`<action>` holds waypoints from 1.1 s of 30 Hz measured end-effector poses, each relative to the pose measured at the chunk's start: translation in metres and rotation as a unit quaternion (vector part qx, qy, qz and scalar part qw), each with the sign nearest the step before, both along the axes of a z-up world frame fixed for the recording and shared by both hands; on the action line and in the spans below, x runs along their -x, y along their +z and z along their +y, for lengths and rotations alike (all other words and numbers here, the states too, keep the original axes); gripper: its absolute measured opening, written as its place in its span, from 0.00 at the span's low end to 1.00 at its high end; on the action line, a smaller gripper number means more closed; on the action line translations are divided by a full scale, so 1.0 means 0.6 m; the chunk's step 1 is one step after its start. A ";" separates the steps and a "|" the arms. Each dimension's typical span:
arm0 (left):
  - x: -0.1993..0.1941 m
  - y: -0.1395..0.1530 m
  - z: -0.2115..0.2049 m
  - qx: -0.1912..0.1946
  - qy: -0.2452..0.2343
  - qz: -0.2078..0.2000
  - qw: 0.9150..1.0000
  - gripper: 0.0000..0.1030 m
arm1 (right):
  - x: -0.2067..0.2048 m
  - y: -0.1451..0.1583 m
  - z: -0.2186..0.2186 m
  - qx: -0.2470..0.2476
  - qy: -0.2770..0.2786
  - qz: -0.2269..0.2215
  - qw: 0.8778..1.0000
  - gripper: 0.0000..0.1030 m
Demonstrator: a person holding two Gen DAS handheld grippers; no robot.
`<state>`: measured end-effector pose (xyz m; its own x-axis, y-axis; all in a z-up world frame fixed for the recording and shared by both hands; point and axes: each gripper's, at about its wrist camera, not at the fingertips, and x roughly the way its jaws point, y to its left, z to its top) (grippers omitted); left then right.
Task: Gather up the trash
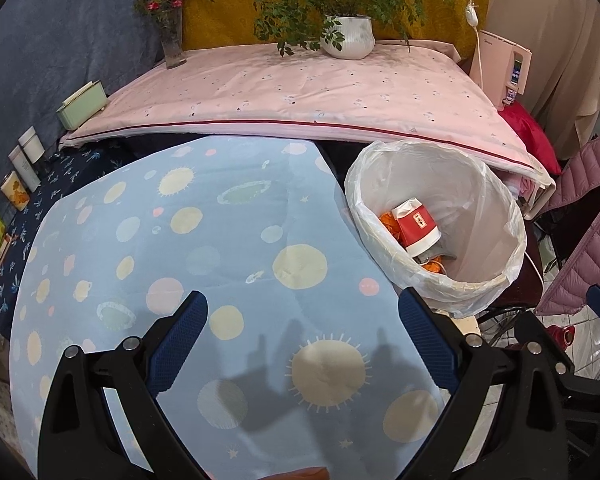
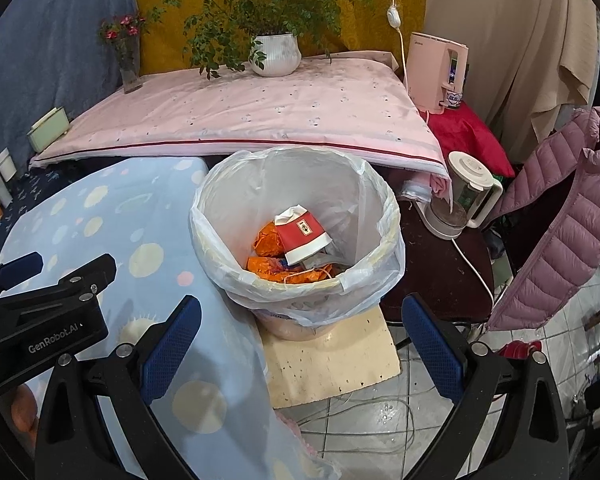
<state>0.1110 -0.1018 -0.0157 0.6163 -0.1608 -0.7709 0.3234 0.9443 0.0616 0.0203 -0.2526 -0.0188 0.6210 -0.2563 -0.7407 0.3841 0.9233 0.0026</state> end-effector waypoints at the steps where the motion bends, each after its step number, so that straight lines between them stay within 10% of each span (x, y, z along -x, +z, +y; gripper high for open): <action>1: -0.001 0.000 0.000 0.000 0.000 0.000 1.000 0.89 | -0.001 0.000 0.000 0.001 -0.001 0.001 1.000 0.94; 33: -0.016 -0.001 -0.016 -0.003 -0.007 -0.012 1.000 0.88 | -0.016 -0.008 -0.016 0.001 -0.012 0.008 1.000 0.94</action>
<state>0.1205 -0.1114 -0.0164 0.6329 -0.1656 -0.7563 0.3347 0.9394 0.0745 0.0301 -0.2619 -0.0238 0.6026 -0.2725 -0.7501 0.4062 0.9138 -0.0057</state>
